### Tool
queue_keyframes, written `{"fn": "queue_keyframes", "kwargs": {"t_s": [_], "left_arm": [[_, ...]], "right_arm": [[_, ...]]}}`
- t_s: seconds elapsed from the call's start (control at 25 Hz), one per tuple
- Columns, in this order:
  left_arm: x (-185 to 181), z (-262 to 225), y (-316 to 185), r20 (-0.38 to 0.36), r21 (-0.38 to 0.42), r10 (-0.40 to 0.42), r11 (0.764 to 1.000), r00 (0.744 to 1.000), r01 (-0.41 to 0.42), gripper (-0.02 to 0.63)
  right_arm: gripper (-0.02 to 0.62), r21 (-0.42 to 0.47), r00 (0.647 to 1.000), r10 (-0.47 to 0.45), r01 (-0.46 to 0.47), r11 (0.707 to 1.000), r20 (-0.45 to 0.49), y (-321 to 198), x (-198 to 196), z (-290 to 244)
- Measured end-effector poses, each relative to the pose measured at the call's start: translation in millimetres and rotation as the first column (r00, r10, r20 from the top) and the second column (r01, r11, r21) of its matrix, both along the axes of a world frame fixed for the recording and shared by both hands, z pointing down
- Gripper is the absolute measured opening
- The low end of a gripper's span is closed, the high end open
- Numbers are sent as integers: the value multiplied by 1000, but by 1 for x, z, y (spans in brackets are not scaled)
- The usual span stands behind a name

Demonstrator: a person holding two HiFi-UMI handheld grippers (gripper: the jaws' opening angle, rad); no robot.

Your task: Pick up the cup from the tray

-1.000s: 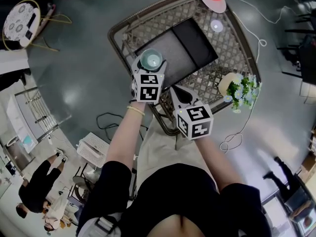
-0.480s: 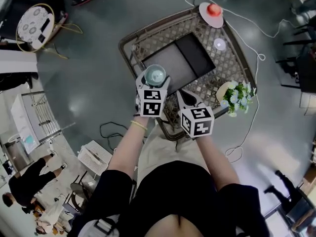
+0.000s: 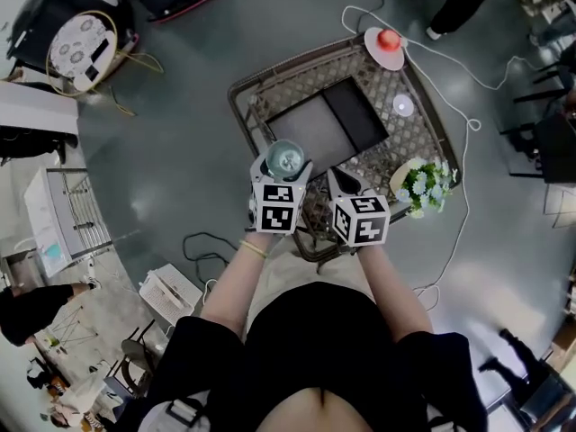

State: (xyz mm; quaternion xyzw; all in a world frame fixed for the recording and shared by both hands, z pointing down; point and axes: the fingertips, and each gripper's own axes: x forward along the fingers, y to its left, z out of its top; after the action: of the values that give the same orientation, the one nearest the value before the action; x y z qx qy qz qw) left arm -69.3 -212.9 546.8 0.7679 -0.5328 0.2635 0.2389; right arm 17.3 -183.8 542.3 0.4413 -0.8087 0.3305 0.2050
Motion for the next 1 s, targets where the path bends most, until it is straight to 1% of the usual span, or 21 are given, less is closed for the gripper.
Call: {"fn": "queue_keyframes", "kwargs": {"t_s": [0.16,0.56,0.72,1.0], "left_arm": [[-2,-10,15,-10,-2,-17,1000,1000,17,373],[-2,-28,46,-26,1,-31,1000,999,31,373],[-2,-32,57,-21,2,-29,1000,999,29,373],[0,-34,59,-20,15,-32,999,999,32,373]], "right_arm": [[11,16,1000,-5,5,1000,4,1,1,-7],[11,33,999,-36,36,999,-4,16,4,-17],[9,47,999,-48,48,998,-1,22,3,-21],[9,68,997,-70,71,995,-10,30,3,-23]]}}
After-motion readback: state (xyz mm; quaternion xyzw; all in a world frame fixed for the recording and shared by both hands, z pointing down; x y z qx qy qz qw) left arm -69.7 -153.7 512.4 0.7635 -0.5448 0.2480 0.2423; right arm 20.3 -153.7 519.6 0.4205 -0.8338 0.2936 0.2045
